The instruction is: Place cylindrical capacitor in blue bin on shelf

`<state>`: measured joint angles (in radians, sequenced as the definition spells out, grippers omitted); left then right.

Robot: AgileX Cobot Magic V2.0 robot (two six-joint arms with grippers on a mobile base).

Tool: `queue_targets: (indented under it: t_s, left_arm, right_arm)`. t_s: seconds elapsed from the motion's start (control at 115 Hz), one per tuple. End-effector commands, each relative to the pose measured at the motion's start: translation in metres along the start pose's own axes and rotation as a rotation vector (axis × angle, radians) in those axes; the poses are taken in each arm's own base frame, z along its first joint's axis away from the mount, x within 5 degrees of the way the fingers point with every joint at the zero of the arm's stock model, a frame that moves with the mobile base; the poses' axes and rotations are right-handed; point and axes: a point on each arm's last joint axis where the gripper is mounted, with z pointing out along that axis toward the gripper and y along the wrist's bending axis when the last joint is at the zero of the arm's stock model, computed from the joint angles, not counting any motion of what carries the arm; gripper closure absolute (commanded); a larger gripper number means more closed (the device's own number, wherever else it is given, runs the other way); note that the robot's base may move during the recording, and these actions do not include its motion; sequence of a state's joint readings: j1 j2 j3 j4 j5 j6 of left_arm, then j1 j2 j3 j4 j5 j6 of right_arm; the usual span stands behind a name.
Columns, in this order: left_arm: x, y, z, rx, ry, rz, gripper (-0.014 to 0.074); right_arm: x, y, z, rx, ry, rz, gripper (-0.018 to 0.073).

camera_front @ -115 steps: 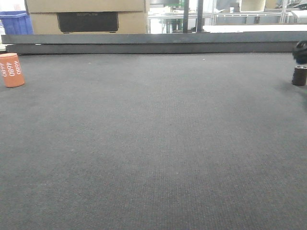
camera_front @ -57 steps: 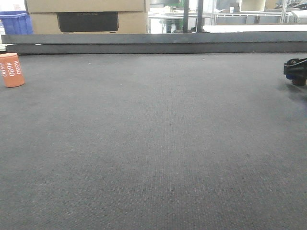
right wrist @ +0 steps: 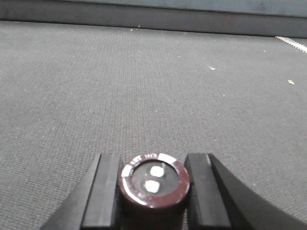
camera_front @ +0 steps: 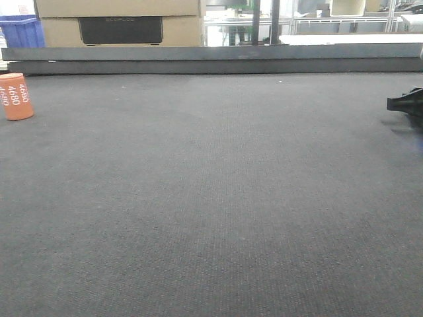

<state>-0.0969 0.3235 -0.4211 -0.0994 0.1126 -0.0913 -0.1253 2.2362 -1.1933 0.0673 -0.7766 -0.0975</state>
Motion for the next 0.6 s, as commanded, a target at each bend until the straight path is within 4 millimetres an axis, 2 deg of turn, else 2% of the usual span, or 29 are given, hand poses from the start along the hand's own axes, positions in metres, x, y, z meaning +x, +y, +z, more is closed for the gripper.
queue_targets:
  t_s: [0.0, 0.087, 0.244, 0.419, 0.515, 0.593]
  left_arm:
    - [0.002, 0.0, 0.001, 0.002, 0.024, 0.014, 0.0162]
    - [0.002, 0.001, 0.008, -0.01, 0.059, 0.075, 0.0166]
    - [-0.019, -0.002, 0.034, -0.029, 0.101, 0.192, 0.0166]
    - [-0.031, -0.003, 0.085, -0.035, 0.18, 0.232, 0.016]
    - [-0.018, -0.002, 0.124, -0.027, 0.218, 0.226, 0.0115]
    - [-0.007, 0.003, 0.149, -0.032, 0.18, 0.165, 0.0065]
  right_arm:
    - [-0.012, 0.0, -0.002, -0.003, -0.017, -0.001, 0.0726]
    - [-0.03, -0.001, -0.006, -0.003, -0.037, 0.001, 0.0721]
    - [-0.078, 0.001, -0.021, -0.018, -0.076, 0.001, 0.0721]
    - [-0.122, 0.007, -0.044, -0.043, -0.087, 0.003, 0.0721]
    - [-0.137, 0.013, -0.054, -0.063, -0.075, 0.001, 0.0721]
    - [-0.144, 0.017, -0.06, -0.078, -0.064, 0.0, 0.0721]
